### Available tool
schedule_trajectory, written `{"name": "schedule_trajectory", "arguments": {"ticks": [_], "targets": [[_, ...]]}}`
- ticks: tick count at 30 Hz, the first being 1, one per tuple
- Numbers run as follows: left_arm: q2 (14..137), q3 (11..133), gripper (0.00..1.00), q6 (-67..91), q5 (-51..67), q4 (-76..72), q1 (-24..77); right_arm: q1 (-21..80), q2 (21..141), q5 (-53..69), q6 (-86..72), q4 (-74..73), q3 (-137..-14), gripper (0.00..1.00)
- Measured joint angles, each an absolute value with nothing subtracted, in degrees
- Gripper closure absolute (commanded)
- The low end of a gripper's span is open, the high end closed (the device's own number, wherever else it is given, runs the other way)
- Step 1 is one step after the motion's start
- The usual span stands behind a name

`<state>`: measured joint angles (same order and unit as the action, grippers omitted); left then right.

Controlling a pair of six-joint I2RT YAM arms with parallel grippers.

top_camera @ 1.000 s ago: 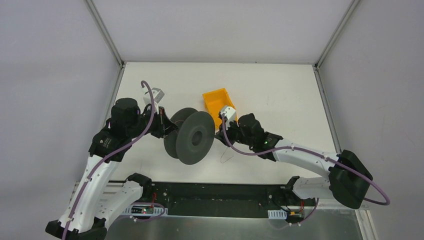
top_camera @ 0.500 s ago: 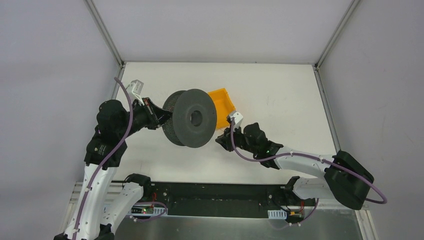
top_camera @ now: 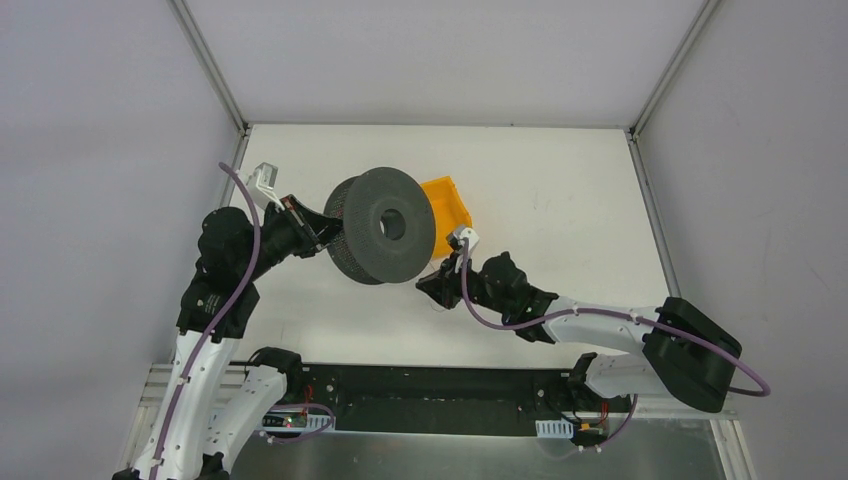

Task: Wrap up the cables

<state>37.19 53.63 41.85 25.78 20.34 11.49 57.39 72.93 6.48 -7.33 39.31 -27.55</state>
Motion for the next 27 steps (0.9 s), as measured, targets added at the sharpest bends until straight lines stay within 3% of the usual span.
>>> {"name": "schedule_trajectory", "arguments": {"ticks": [18, 24, 27], "targets": [[33.5, 47.6, 1.0, 47.3, 11.4, 17.1, 11.5, 68.5, 72.8, 5.2, -13.0, 43.7, -29.5, 0.98], [33.0, 47.6, 1.0, 41.9, 5.8, 19.7, 11.5, 70.8, 72.9, 0.6, -11.5, 35.8, -34.7, 1.0], [33.3, 47.7, 1.0, 38.1, 3.9, 21.9, 11.5, 71.4, 73.4, -1.2, -9.7, 28.7, -38.7, 0.93]]}}
